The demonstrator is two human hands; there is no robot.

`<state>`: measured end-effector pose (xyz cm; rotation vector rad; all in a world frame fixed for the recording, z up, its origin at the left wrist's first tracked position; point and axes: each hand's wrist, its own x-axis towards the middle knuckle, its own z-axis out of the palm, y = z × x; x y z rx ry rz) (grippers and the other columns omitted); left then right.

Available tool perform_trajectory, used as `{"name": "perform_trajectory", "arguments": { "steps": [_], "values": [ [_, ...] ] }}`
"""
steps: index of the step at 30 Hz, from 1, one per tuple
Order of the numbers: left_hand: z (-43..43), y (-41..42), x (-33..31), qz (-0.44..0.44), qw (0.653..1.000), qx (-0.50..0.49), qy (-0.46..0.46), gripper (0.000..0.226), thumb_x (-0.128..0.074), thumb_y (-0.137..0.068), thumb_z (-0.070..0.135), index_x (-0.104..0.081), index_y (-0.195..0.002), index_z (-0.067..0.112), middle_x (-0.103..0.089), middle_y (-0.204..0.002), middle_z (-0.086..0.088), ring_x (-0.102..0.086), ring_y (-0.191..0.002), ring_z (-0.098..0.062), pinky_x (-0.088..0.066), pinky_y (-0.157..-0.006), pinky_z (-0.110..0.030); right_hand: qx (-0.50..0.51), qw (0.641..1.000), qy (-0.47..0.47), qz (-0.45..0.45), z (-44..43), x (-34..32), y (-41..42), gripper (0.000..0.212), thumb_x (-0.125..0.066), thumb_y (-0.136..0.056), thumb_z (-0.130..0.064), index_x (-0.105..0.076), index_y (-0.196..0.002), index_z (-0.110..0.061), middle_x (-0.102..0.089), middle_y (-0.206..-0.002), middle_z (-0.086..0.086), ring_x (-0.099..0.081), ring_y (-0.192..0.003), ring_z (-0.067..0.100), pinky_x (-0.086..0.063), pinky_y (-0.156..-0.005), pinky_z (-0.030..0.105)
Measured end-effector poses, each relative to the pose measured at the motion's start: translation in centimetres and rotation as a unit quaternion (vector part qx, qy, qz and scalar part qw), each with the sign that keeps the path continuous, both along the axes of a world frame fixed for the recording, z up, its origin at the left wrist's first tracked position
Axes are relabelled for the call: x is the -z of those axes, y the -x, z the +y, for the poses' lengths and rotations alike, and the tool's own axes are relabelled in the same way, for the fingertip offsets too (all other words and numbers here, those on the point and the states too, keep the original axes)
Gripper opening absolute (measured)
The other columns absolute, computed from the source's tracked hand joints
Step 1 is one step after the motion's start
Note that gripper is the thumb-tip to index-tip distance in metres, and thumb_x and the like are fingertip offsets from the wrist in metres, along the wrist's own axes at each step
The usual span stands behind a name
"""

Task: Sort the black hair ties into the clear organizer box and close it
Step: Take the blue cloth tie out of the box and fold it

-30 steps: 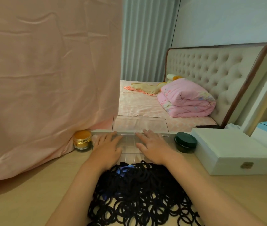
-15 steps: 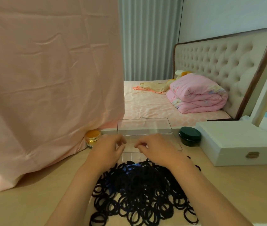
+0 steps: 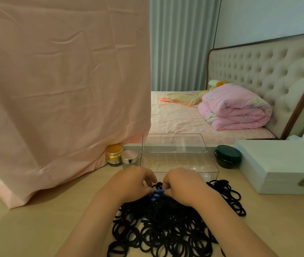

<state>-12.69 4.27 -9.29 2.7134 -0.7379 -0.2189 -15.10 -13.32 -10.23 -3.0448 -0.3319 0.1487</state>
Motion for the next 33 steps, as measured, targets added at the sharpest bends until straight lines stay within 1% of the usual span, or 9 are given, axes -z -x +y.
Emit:
{"name": "perform_trajectory", "arguments": {
  "steps": [4, 8, 11, 15, 18, 22, 28, 31, 33],
  "values": [
    [0.0, -0.4, -0.5, 0.040, 0.999, 0.008, 0.003, 0.033, -0.063, -0.092, 0.029, -0.064, -0.123, 0.038, -0.070, -0.118, 0.014, -0.063, -0.099, -0.005, -0.054, -0.090, -0.030, 0.018, 0.999, -0.031, -0.023, -0.6, -2.1, 0.7, 0.014, -0.068, -0.090, -0.042, -0.077, -0.096, -0.032, -0.072, -0.093, -0.011, -0.065, -0.087, 0.010, -0.057, -0.083, 0.036],
    [0.1, -0.4, -2.0, 0.078, 0.994, 0.027, 0.074, 0.043, -0.052, -0.092, 0.016, -0.062, -0.128, 0.038, -0.069, -0.119, 0.016, -0.060, -0.107, -0.005, -0.050, -0.099, -0.033, 0.023, 0.986, -0.162, -0.016, -1.7, -4.0, 1.3, 0.010, -0.069, -0.090, -0.039, -0.078, -0.094, -0.037, -0.072, -0.091, -0.019, -0.066, -0.087, 0.002, -0.055, -0.083, 0.029],
    [0.7, -0.4, -2.9, 0.120, 0.979, 0.031, 0.161, 0.040, -0.051, -0.080, 0.026, -0.070, -0.109, 0.045, -0.069, -0.111, 0.018, -0.062, -0.113, -0.007, -0.048, -0.104, -0.042, 0.015, 0.968, -0.250, 0.001, -2.1, -5.1, 1.8, 0.009, -0.067, -0.093, -0.035, -0.076, -0.092, -0.033, -0.074, -0.091, -0.015, -0.068, -0.086, 0.003, -0.054, -0.083, 0.025],
    [1.3, -0.7, -3.1, 0.147, 0.955, 0.062, 0.249, 0.020, -0.063, -0.079, 0.044, -0.072, -0.090, 0.029, -0.075, -0.095, 0.006, -0.068, -0.099, -0.014, -0.048, -0.102, -0.050, 0.011, 0.939, -0.343, 0.012, -2.0, -5.6, 1.8, 0.014, -0.061, -0.096, -0.024, -0.070, -0.085, -0.025, -0.072, -0.082, -0.008, -0.067, -0.080, 0.014, -0.052, -0.082, 0.034],
    [1.4, -0.7, -3.2, 0.154, 0.938, 0.072, 0.301, 0.004, -0.071, -0.088, 0.028, -0.068, -0.088, 0.024, -0.071, -0.089, -0.009, -0.066, -0.085, -0.017, -0.052, -0.093, -0.046, 0.008, 0.915, -0.404, 0.007, -1.9, -5.4, 1.6, 0.022, -0.059, -0.099, -0.025, -0.064, -0.079, -0.018, -0.063, -0.074, -0.003, -0.056, -0.073, 0.013, -0.045, -0.078, 0.034],
    [1.7, -0.3, -4.1, 0.169, 0.910, 0.068, 0.372, 0.005, -0.071, -0.090, 0.022, -0.069, -0.090, 0.018, -0.063, -0.081, -0.007, -0.059, -0.075, -0.014, -0.047, -0.073, -0.027, -0.014, 0.862, -0.506, 0.027, -1.9, -5.5, 1.6, 0.030, -0.061, -0.094, -0.031, -0.060, -0.072, -0.011, -0.060, -0.075, 0.005, -0.056, -0.075, 0.015, -0.044, -0.080, 0.031],
    [2.5, 0.4, -5.3, 0.166, 0.911, 0.056, 0.374, 0.025, -0.061, -0.096, 0.023, -0.064, -0.074, 0.010, -0.056, -0.073, -0.004, -0.049, -0.074, -0.019, -0.036, -0.079, -0.028, -0.018, 0.768, -0.638, 0.054, -2.2, -6.3, 1.8, 0.020, -0.064, -0.083, -0.031, -0.064, -0.076, -0.013, -0.062, -0.067, -0.004, -0.057, -0.061, 0.011, -0.048, -0.063, 0.019],
    [2.7, 0.8, -5.9, 0.192, 0.872, 0.081, 0.443, 0.032, -0.058, -0.094, 0.028, -0.065, -0.062, 0.030, -0.061, -0.070, 0.010, -0.056, -0.070, -0.007, -0.042, -0.074, -0.020, 0.003, 0.766, -0.640, 0.064, -2.8, -6.3, 1.7, 0.016, -0.063, -0.092, -0.022, -0.068, -0.079, -0.013, -0.066, -0.071, -0.004, -0.059, -0.062, 0.011, -0.047, -0.063, 0.022],
    [2.9, 0.7, -6.0, 0.206, 0.833, 0.098, 0.504, 0.020, -0.064, -0.092, 0.025, -0.072, -0.074, 0.024, -0.067, -0.078, 0.004, -0.063, -0.076, -0.009, -0.048, -0.074, -0.019, 0.019, 0.786, -0.614, 0.068, -3.1, -6.3, 1.6, 0.015, -0.063, -0.096, -0.017, -0.070, -0.084, -0.012, -0.069, -0.076, -0.001, -0.061, -0.066, 0.012, -0.048, -0.069, 0.025]
  ]
}}
